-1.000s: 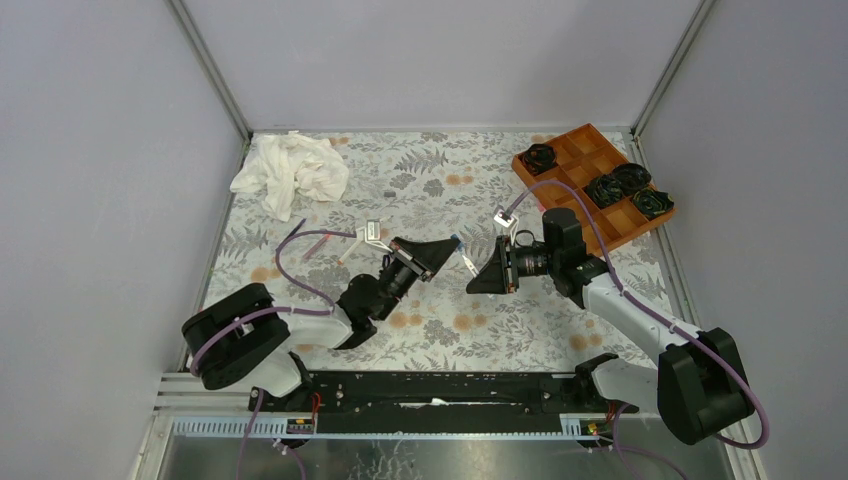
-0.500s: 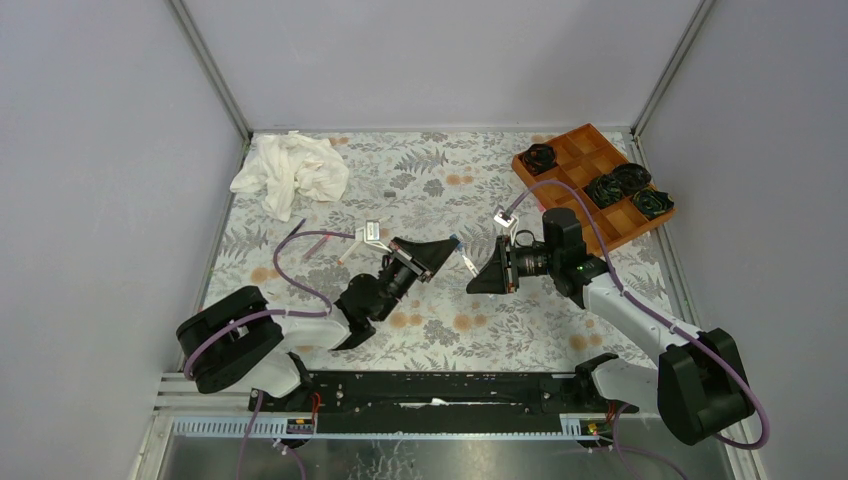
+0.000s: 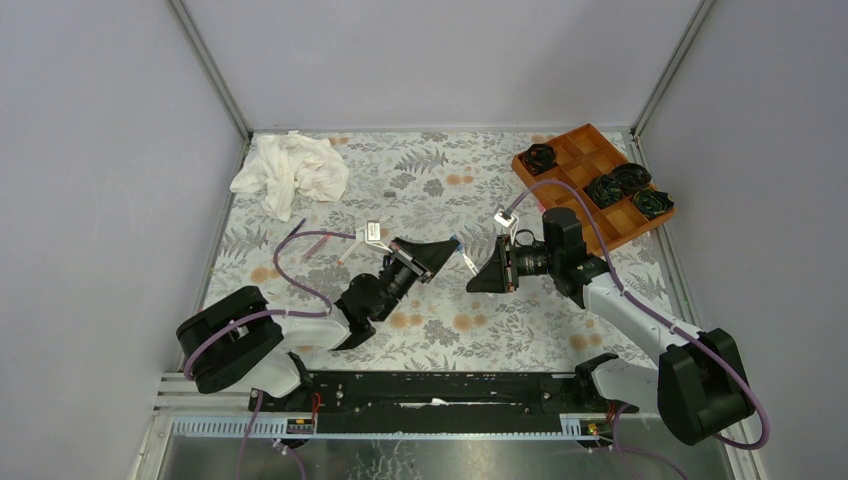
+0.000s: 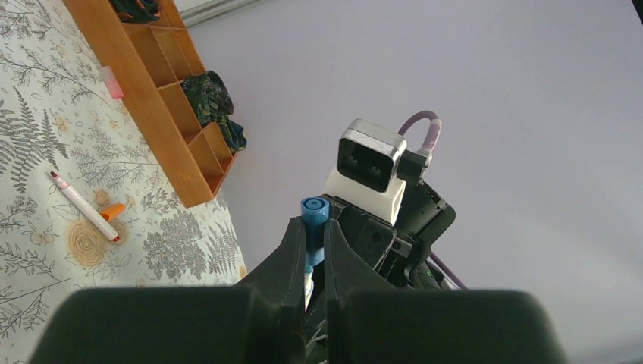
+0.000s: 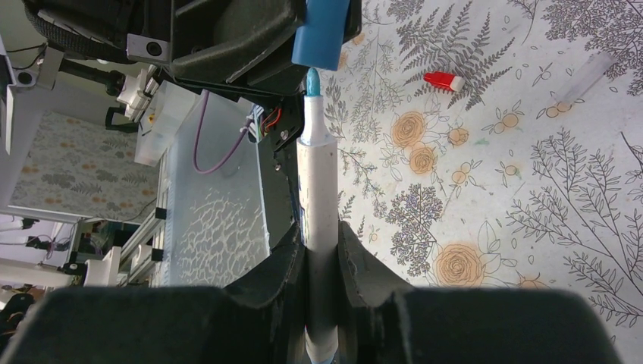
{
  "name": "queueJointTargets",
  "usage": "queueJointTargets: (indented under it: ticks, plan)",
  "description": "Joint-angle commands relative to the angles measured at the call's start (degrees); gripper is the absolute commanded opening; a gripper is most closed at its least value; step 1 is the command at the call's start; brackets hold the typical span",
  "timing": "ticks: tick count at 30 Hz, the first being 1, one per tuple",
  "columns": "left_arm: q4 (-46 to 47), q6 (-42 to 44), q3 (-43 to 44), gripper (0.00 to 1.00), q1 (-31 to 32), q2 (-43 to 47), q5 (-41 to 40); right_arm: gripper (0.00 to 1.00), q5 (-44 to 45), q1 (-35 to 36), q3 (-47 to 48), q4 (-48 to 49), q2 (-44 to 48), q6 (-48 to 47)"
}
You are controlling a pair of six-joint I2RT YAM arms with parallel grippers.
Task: Insert the pens into the pen caps
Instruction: Insert the pen cap onto the pen.
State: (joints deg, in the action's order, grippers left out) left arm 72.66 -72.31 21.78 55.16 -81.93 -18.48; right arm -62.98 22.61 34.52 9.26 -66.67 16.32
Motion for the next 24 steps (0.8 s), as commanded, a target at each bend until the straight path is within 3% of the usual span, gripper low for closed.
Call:
queueJointTargets:
  ticks: [1, 24]
  plan:
    - [0.1, 1.6, -0.2, 0.0, 0.4, 0.6, -1.5, 0.0, 0.8, 0.1, 2.2, -0.1, 1.5, -0.7]
    - [-5.3, 1.9, 1.5, 0.0, 1.3, 1.2, -1.5, 0.0, 3.3, 0.0, 2.5, -1.5, 1.4, -1.7]
